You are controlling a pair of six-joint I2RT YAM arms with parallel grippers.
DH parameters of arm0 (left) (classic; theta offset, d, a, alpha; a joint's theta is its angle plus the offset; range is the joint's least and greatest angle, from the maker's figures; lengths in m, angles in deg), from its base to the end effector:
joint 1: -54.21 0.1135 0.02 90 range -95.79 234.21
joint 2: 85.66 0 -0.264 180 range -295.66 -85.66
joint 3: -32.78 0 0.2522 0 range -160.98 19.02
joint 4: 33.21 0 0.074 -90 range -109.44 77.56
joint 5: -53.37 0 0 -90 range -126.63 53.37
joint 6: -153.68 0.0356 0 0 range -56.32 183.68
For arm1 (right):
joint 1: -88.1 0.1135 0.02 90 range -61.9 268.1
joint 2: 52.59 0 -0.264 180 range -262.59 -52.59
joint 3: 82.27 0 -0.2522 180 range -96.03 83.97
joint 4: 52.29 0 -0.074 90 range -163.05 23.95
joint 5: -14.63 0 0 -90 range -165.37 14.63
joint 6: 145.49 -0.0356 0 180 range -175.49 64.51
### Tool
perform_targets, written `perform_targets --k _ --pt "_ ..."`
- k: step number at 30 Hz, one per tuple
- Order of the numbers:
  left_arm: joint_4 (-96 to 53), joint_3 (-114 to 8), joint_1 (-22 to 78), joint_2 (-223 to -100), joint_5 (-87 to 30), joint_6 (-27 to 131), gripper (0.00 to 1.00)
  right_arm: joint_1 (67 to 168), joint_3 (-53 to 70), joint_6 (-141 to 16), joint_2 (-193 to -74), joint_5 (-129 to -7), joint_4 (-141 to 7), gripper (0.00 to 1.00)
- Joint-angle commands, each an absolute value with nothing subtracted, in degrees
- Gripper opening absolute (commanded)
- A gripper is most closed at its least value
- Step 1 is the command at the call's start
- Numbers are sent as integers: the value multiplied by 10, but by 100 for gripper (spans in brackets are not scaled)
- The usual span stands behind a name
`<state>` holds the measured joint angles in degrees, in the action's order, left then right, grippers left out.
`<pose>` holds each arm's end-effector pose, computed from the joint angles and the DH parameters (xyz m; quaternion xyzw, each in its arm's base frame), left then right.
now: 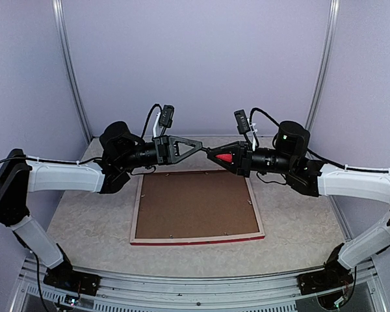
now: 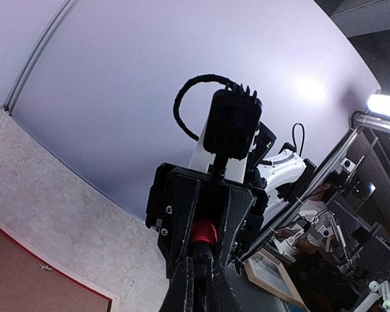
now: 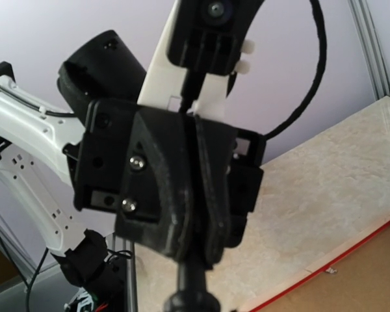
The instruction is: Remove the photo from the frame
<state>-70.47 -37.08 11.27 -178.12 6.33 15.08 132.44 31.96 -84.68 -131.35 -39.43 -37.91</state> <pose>0.2477 -0.2637 0.3057 0.2614 0.5823 -0.6839 0.3534 0.2122 0.2366 0.3182 -0.3064 0.6295 0.5801 0.4163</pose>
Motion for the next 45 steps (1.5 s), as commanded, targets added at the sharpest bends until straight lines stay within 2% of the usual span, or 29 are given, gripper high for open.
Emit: perform_targets --k 1,6,11,13,17,20,23,25,31,37,40,45 --pt "-694 -385 103 -1794 54 172 0 1335 299 -847 -1321 -394 -383 0" --pt "-673 -382 103 -1791 43 189 2 1334 301 -842 -1317 -400 -388 0" --pt "-610 -367 106 -1769 5 236 39 1334 302 -820 -1302 -434 -422 0" --pt "-570 -353 109 -1750 -22 264 50 1334 301 -802 -1292 -462 -448 0" --pt "-452 -317 122 -1699 -124 326 61 1334 301 -767 -1267 -529 -512 0" --pt "-357 -285 132 -1653 -259 359 65 1334 301 -745 -1252 -577 -566 0" --pt "-271 -256 158 -1624 -390 364 66 1334 304 -733 -1249 -616 -604 0" --pt "-235 -234 190 -1617 -421 354 65 1334 300 -729 -1260 -626 -622 0" --pt "-217 -175 259 -1621 -419 344 59 1348 264 -725 -1320 -632 -657 0" --pt "-207 -195 266 -1705 -429 337 54 1381 195 -709 -1405 -667 -721 0" --pt "-224 -194 267 -1730 -418 329 48 1394 162 -711 -1450 -674 -743 0" --pt "-236 -194 267 -1757 -410 326 42 1412 107 -714 -1511 -675 -767 0"
